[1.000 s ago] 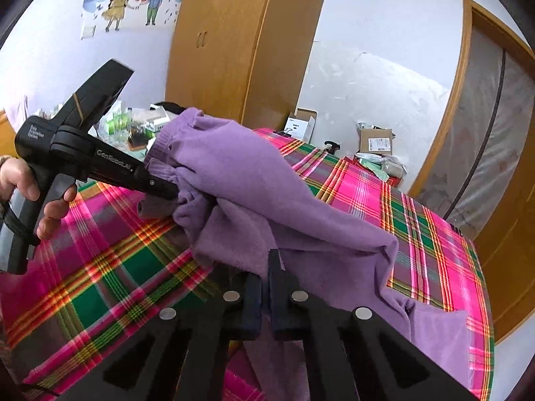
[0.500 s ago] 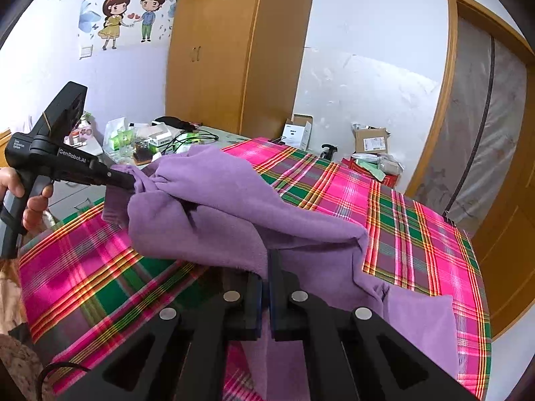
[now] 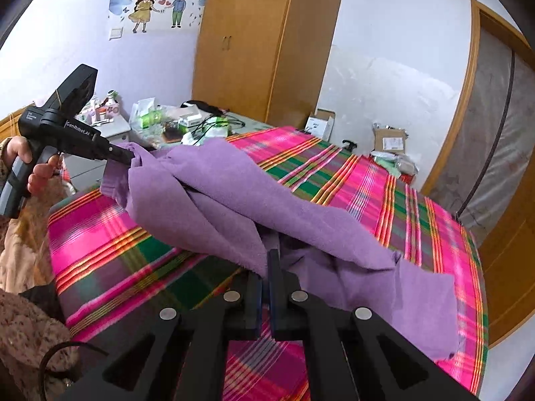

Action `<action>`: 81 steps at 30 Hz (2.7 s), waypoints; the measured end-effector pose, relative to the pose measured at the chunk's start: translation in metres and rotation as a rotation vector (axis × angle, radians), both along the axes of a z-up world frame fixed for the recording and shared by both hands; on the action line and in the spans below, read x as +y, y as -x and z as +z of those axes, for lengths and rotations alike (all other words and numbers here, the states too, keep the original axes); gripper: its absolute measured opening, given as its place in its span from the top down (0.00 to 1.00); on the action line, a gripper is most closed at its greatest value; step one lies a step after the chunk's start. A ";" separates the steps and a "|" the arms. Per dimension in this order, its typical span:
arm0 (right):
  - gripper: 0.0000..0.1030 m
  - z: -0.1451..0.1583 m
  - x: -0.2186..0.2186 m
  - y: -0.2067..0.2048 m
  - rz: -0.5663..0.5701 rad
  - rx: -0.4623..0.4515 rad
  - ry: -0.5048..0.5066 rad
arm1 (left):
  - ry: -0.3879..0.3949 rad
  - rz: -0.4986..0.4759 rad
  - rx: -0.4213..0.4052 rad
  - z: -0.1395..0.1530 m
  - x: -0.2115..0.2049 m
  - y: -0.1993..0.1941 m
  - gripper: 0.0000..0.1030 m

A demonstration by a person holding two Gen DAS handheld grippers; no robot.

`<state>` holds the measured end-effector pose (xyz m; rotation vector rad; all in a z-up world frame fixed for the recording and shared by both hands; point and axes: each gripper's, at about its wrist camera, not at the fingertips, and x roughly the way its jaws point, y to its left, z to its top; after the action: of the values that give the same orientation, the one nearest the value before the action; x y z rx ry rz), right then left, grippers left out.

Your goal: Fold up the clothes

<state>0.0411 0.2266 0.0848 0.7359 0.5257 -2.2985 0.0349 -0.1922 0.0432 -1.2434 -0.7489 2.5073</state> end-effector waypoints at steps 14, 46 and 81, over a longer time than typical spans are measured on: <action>0.98 -0.025 0.006 -0.043 0.056 -0.094 -0.022 | -0.020 0.022 -0.043 -0.014 -0.017 -0.036 0.90; 0.88 -0.024 0.167 -0.047 -0.527 -0.117 0.142 | 0.119 -0.240 0.152 0.025 0.097 -0.072 0.77; 0.61 -0.051 0.148 0.088 -0.299 -0.070 -0.078 | 0.280 -0.531 0.057 -0.038 0.279 -0.015 0.65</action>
<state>-0.0469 0.3748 0.0335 0.9862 0.5028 -2.5258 0.0500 0.0868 0.0047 -1.2445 -0.0310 2.2297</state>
